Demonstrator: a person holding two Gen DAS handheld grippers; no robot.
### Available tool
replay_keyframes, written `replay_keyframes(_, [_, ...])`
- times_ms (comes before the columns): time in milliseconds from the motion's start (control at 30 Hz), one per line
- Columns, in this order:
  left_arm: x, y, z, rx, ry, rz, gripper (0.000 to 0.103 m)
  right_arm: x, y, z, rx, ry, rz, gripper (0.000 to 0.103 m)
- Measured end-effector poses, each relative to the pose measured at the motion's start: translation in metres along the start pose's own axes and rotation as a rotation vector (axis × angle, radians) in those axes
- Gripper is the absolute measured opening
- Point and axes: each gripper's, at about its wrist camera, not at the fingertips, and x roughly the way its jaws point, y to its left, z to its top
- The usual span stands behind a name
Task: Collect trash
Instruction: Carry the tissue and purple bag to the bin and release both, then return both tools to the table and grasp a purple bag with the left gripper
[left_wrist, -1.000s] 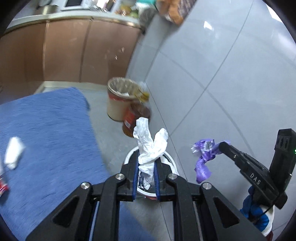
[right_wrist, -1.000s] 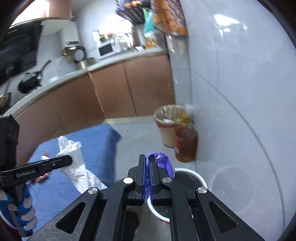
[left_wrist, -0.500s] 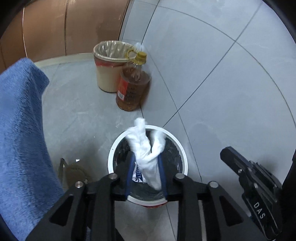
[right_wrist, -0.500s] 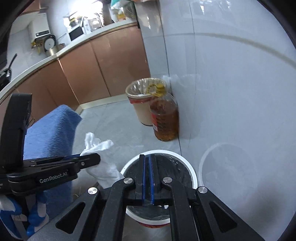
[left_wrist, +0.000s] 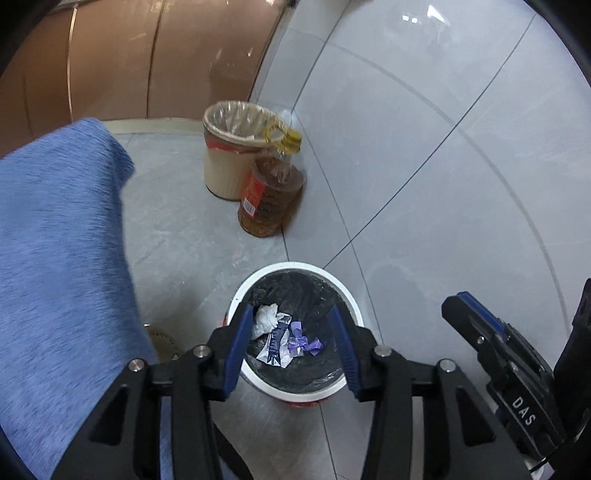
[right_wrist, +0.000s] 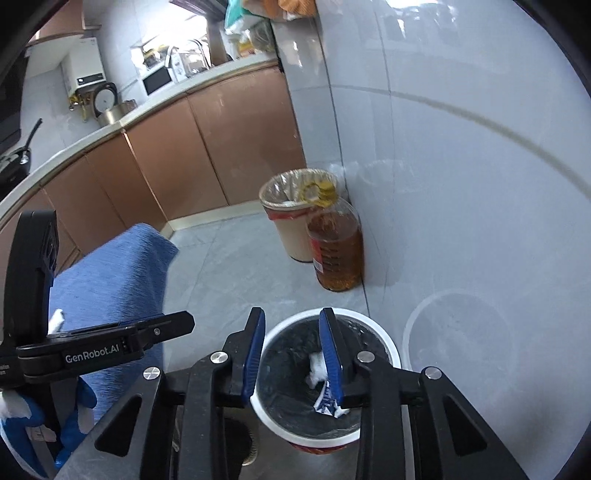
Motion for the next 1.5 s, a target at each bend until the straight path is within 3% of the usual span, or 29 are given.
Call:
replay_keyframes(400, [-0.142,0.025,-0.035,-0.044,-0.219,0.054,0.043,-0.078,0.067,0.017,-0.103,-0.14,0.099,0.035])
replay_keyframes(900, [-0.299,0.065,-0.121,-0.09,-0.444,0.148,0.043,-0.159,0.153,0.018,-0.248,-0.26,0.255,0.04])
replay_keyframes(1333, [-0.399,0.134,-0.246,-0.198,-0.524,0.371,0.043,-0.226,0.186,0.005,-0.313,-0.321,0.441,0.046])
replay_keyframes(1500, [-0.422,0.155,-0.287,-0.236,-0.532,0.45,0.05,-0.249,0.196,-0.002,-0.347,-0.342,0.515,0.051])
